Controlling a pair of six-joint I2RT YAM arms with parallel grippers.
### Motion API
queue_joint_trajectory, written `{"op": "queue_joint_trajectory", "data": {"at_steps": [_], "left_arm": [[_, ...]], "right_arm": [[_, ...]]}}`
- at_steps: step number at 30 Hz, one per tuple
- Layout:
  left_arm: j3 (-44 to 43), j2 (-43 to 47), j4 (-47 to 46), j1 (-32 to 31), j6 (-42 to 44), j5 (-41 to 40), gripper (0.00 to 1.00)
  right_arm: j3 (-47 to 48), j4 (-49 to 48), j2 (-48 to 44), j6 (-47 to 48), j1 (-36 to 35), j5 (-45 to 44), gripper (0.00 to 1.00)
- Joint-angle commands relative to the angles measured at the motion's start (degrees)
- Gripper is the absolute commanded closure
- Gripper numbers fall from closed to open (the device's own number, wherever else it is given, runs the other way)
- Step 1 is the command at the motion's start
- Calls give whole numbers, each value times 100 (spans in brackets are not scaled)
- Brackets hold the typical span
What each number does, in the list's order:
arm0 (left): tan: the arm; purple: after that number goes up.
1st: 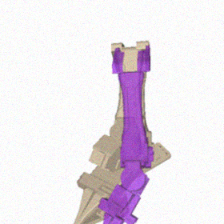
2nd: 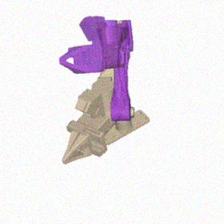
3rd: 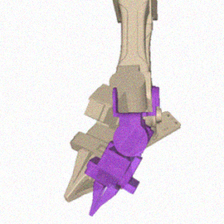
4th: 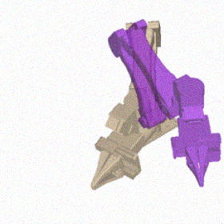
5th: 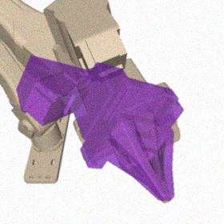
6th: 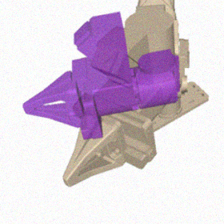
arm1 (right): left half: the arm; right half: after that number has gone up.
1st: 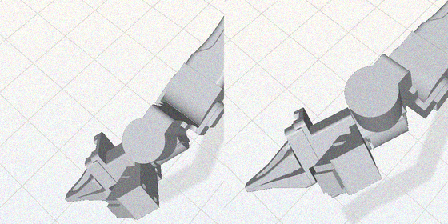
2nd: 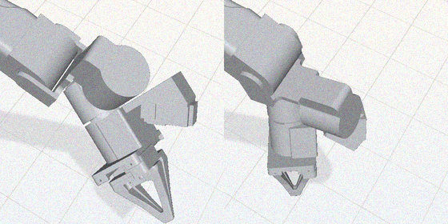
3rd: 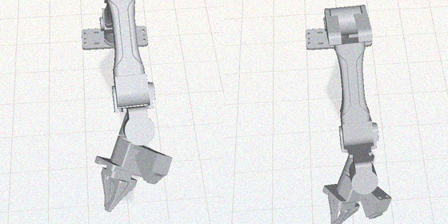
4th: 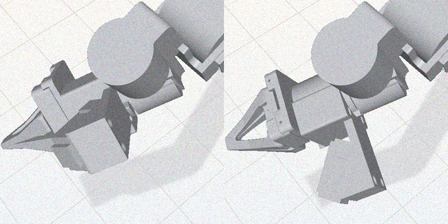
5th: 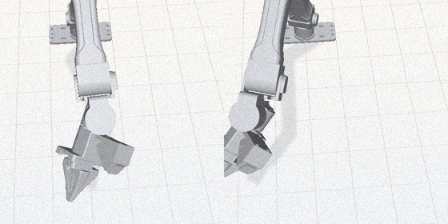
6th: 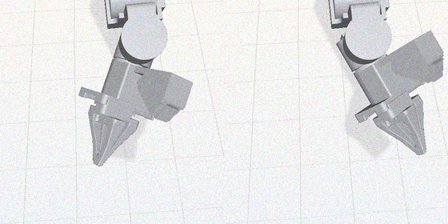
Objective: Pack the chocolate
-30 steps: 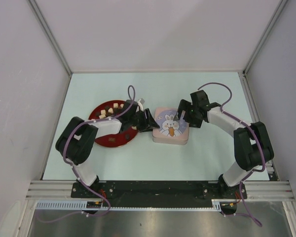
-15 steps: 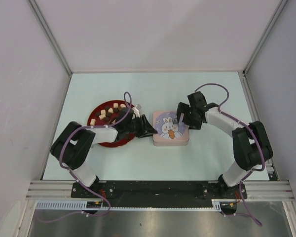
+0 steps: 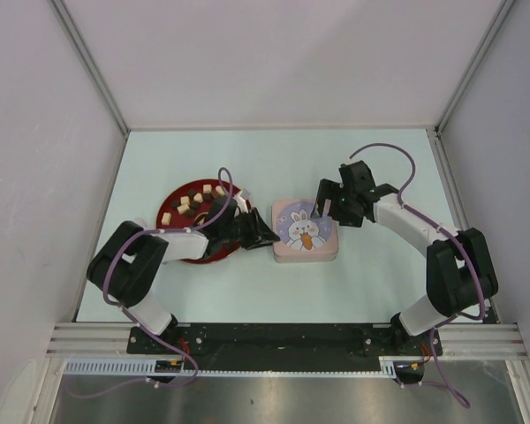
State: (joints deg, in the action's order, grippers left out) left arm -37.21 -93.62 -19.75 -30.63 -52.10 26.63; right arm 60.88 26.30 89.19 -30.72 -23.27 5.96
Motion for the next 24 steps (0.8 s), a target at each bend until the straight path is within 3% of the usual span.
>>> {"op": "queue_joint_trajectory", "data": {"at_steps": [1, 6, 10, 17, 24], "left_arm": [[66, 292, 533, 5, 85, -378, 52], [-190, 468, 613, 127, 112, -492, 41], [-619, 345, 709, 268, 147, -449, 38], [-1595, -278, 1016, 391, 419, -510, 38], [-2404, -1043, 1517, 427, 604, -598, 44]], "right_arm": [[222, 15, -288, 215, 68, -16, 0], [222, -239, -314, 268, 269, 309, 0], [222, -520, -253, 251, 454, 450, 4], [222, -1004, 54, 189, 692, 740, 13], [222, -1444, 485, 154, 815, 863, 27]]}}
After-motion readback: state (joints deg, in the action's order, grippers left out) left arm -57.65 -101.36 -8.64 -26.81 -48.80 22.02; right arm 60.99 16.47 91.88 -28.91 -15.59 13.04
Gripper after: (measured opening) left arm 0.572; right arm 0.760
